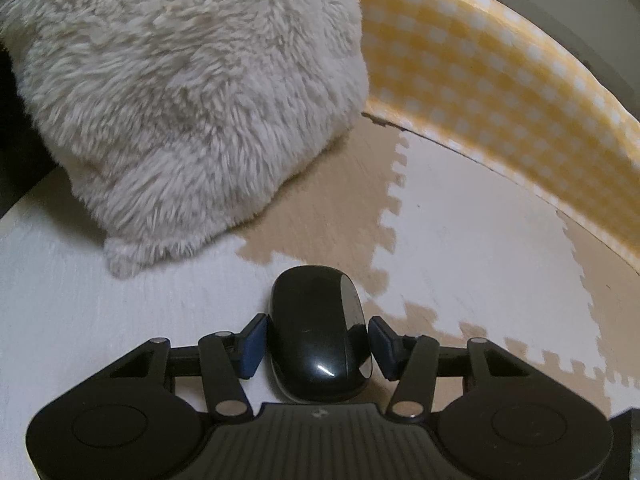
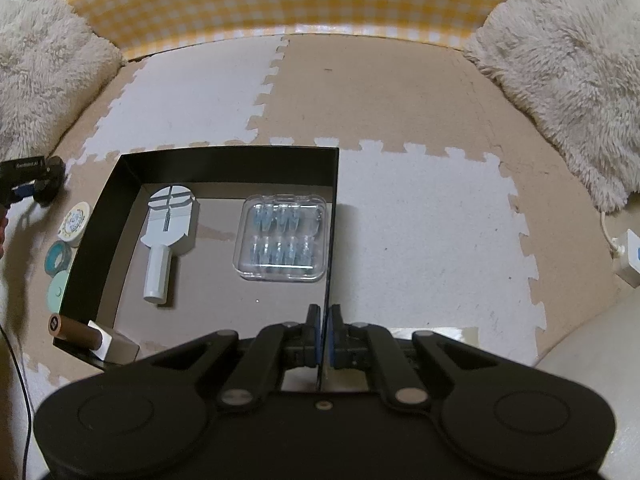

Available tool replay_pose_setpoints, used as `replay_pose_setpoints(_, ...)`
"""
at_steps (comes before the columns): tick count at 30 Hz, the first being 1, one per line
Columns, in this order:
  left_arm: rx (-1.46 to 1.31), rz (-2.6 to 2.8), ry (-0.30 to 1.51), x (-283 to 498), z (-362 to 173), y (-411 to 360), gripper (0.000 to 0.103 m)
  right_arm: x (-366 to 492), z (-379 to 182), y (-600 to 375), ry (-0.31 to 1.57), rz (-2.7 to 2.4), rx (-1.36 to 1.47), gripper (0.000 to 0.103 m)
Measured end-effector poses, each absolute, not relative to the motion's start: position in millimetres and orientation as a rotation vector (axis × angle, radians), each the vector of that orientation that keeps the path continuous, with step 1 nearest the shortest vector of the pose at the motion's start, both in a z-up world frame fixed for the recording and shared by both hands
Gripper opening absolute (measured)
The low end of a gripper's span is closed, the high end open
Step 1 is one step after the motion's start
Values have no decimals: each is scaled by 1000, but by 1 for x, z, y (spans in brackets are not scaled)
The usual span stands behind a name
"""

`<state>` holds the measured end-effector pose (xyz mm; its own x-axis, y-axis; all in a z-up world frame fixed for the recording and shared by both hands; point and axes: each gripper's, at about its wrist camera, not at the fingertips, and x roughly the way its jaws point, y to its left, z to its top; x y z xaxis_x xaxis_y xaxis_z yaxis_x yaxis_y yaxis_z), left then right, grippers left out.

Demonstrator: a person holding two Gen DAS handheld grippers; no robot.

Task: Organize rigid objects
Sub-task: 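Carry the black earbud case into the black box and open the left gripper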

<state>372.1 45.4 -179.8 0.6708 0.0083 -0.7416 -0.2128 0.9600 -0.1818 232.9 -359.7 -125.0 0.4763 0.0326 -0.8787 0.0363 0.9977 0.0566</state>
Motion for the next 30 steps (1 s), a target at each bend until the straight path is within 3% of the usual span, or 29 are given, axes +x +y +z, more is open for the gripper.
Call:
replay_pose_setpoints(17, -264, -34, 784, 322, -105, -16, 54, 233, -126, -366, 1071, 4, 119, 4)
replay_pose_setpoints(30, -366, -251, 784, 277, -79, -94, 55, 232, -126, -368, 1070, 7, 132, 4)
